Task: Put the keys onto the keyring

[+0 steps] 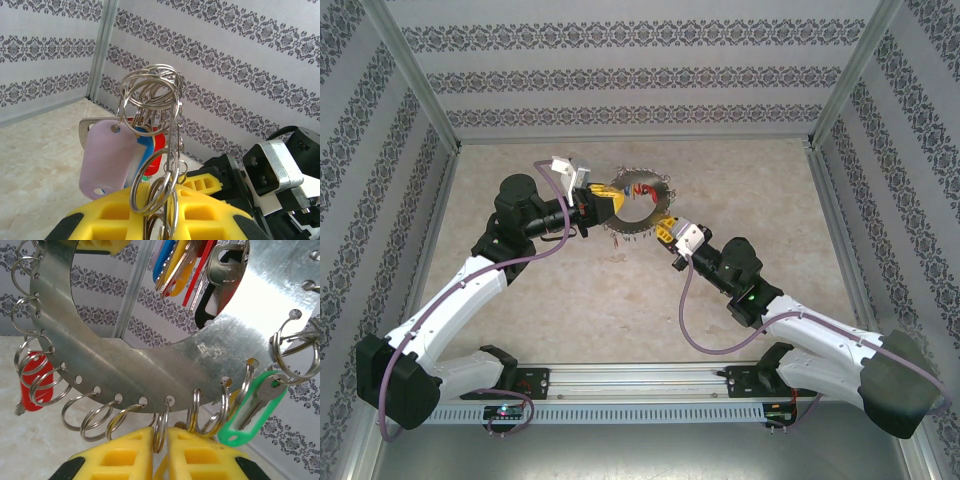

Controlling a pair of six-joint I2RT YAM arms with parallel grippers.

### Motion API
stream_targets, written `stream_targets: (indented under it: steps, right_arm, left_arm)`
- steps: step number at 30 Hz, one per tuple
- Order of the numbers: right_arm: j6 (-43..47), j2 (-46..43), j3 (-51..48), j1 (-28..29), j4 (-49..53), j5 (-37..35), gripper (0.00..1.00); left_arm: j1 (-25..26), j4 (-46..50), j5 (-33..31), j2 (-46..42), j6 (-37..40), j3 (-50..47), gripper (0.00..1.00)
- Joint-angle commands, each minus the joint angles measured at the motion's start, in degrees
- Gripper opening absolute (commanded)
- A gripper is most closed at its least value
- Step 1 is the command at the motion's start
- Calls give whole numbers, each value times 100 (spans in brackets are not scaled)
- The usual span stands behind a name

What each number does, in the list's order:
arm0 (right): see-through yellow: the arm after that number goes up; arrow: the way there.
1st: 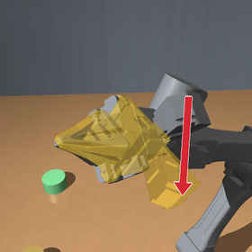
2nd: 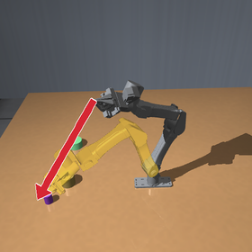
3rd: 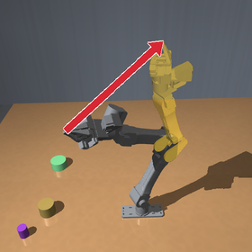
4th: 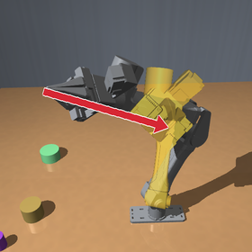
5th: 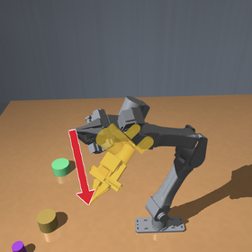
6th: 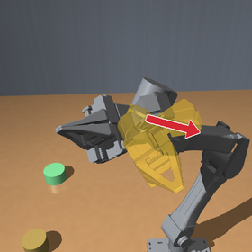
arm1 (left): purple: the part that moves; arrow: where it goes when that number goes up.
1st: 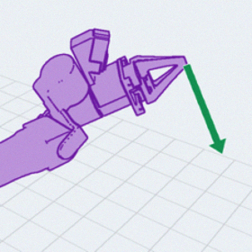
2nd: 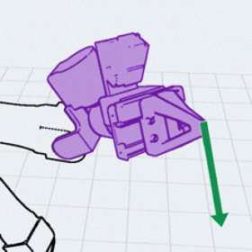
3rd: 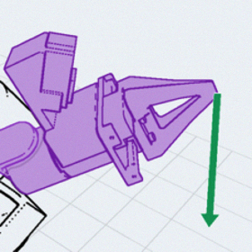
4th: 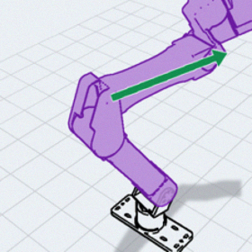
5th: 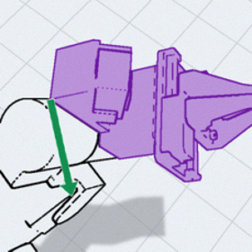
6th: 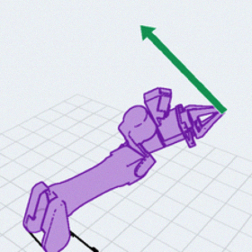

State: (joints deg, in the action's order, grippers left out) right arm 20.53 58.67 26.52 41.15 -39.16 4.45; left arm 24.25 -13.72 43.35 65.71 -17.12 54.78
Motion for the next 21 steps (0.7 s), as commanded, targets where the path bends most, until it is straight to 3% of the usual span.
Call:
stream_targets:
  steps: [1,16,21]
  right_arm:
    - [-16,-24,180,77,-337,-47,16]
    - [-36,-19,80,154,-338,-118,7]
    - [12,16,98,206,-338,-236,0]
  left_arm:
    - [-69,-294,17,-99,-12,245,0]
    - [-69,-423,-294,-46,-350,202,0]
    - [-70,-286,-494,-13,-471,239,0]
